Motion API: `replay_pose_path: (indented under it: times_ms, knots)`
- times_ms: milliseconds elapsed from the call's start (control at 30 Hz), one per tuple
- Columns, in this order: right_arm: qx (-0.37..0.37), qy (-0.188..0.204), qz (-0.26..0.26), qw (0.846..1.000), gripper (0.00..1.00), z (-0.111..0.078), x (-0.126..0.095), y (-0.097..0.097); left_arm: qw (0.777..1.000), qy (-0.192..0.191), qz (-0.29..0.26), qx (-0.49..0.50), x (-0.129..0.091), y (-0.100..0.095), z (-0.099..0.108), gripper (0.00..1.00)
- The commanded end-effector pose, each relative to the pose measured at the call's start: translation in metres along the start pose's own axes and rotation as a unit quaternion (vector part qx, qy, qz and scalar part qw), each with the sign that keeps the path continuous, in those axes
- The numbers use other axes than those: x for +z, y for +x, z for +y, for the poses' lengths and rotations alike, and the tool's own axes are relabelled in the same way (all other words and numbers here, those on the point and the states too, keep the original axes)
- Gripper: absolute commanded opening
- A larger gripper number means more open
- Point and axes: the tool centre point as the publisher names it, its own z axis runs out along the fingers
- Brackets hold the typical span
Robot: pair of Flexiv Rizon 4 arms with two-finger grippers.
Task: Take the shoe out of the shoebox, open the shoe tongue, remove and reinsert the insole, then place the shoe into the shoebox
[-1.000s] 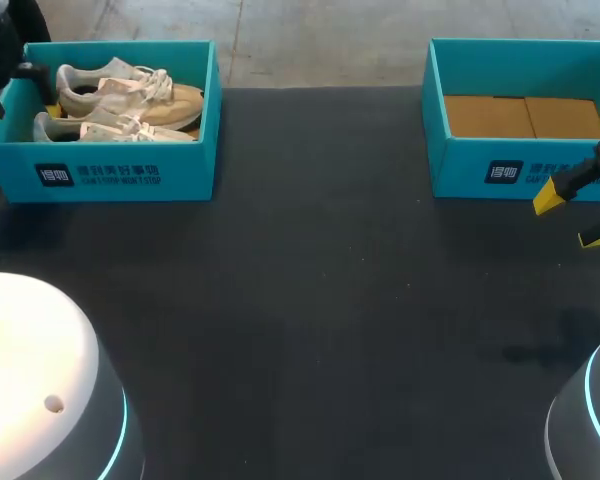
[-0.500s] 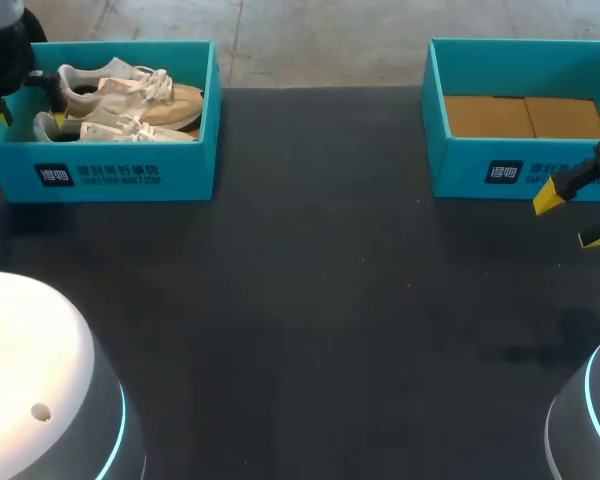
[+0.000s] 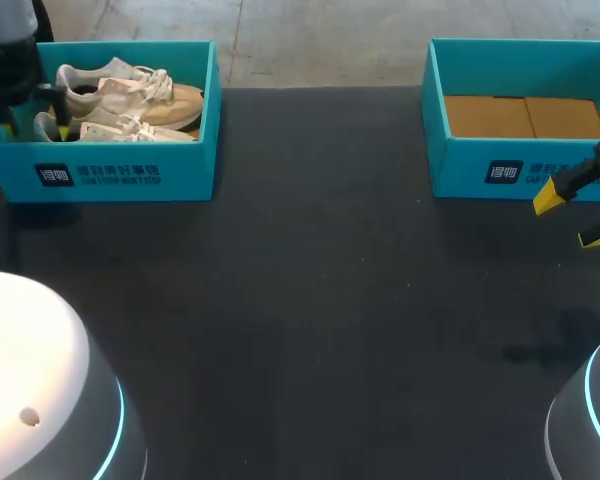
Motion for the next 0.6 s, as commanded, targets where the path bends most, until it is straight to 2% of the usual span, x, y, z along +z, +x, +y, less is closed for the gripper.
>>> replay_pose_path:
  times_ms: [33, 200, 600]
  knots:
    - [0.001, 0.000, -0.001, 1.000, 1.00, 0.000, 0.001, 0.000, 1.000, 0.004, 0.003, 0.000, 0.005, -0.001, 0.005, 0.89]
    - [0.001, 0.000, -0.001, 1.000, 1.00, 0.000, 0.001, 0.000, 1.000, 0.004, 0.008, -0.004, 0.012, 0.000, 0.007, 0.77]
    - [0.001, 0.000, -0.001, 1.000, 1.00, 0.000, 0.001, 0.000, 1.000, 0.005, 0.031, -0.003, 0.028, -0.002, 0.009, 0.67]
